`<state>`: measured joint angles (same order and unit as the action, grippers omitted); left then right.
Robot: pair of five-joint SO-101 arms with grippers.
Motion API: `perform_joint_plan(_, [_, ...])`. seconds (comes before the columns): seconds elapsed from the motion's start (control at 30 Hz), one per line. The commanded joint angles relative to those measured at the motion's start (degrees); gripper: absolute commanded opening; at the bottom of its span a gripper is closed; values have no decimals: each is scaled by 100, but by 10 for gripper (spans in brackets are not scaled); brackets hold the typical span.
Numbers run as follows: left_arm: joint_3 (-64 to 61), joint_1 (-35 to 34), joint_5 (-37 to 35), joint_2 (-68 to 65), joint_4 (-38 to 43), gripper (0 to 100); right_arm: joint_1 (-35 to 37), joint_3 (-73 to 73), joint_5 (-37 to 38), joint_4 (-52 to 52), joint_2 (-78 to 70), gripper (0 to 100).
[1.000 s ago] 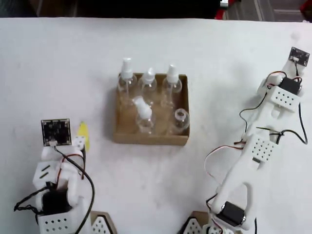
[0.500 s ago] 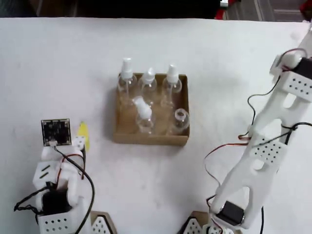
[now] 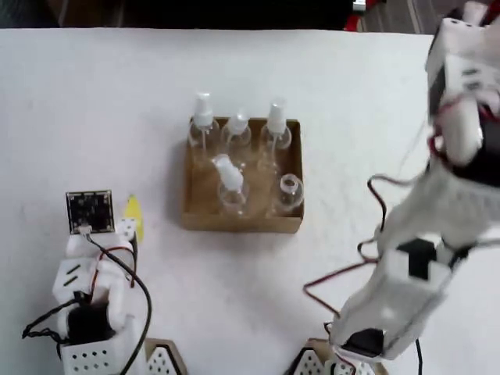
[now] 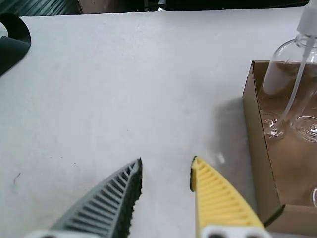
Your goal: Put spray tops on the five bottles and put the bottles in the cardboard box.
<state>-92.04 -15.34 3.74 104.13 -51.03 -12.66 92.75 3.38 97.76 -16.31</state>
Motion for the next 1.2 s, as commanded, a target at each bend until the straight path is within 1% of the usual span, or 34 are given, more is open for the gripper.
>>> perform_joint_plan(0.0, [53, 84, 53, 40, 149, 153, 321, -958, -18, 163, 1578, 16])
perform_joint_plan(0.07, [53, 84, 53, 40, 149, 153, 593, -2040, -18, 163, 2396, 16])
perform_joint_plan(0.2, [62, 84, 53, 40, 149, 153, 1367, -4440, -18, 84, 4145, 16])
perform_joint_plan(0.27, [62, 84, 53, 40, 149, 154, 1701, -5433, -18, -356, 4919, 16])
perform_joint_plan(0.4, [62, 84, 53, 40, 149, 154, 1877, -7420, -44, -1938, 6176, 16])
perform_joint_plan(0.57, [62, 84, 53, 40, 149, 154, 1877, -10347, -18, -4145, 7424, 16])
perform_joint_plan(0.67, [62, 84, 53, 40, 149, 154, 1877, -11763, 0, -5323, 8101, 20])
perform_joint_plan(0.73, [62, 84, 53, 40, 149, 154, 1903, -12369, 237, -5895, 8426, 21])
perform_joint_plan(0.87, [62, 84, 53, 40, 149, 154, 2308, -13011, 809, -6659, 8611, 16])
perform_joint_plan(1.0, [62, 84, 53, 40, 158, 154, 2554, -13240, 765, -7152, 8611, 16])
perform_joint_plan(1.17, [62, 84, 53, 40, 158, 154, 2659, -13574, 167, -7635, 8611, 16])
